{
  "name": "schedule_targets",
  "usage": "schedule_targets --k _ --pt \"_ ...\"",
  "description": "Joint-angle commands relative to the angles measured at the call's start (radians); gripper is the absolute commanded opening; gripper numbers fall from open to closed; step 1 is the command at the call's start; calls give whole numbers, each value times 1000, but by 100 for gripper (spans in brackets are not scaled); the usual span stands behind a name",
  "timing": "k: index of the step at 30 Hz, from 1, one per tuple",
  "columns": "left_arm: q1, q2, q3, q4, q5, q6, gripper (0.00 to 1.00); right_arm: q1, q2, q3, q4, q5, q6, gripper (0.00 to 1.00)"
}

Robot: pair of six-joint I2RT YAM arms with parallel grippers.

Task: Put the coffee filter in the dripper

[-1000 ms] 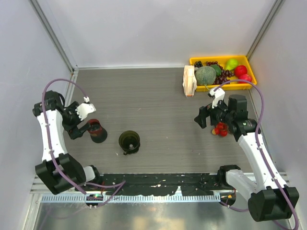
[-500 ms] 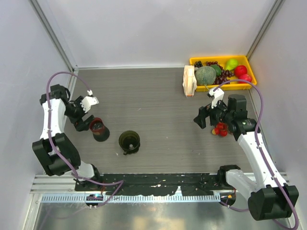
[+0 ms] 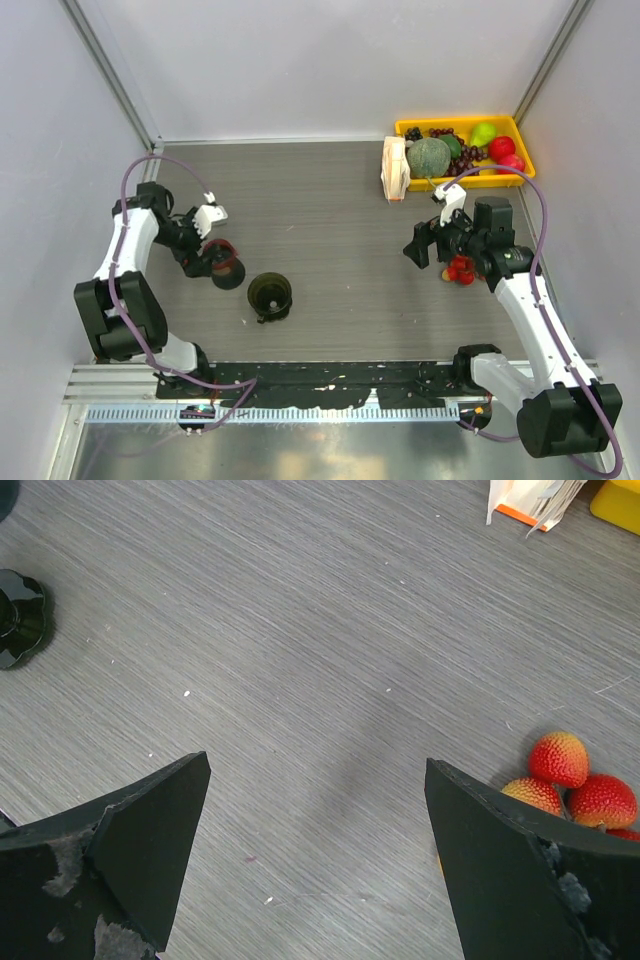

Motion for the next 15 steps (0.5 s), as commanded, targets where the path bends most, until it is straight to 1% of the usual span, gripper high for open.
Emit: schedule_targets --k 1,4,11,15 --pt "-59 -32 -25 92 6 -35 97 -1 0 22 17 -17 -8 96" --pt "-95 -18 -18 105 -3 -49 96 -1 -1 22 17 -17 -10 95" --pt "-174 28 31 105 6 -101 87 -1 -9 19 17 -14 -11 95" --pt "-228 42 57 115 20 -136 85 -1 -12 17 17 -17 -14 95"
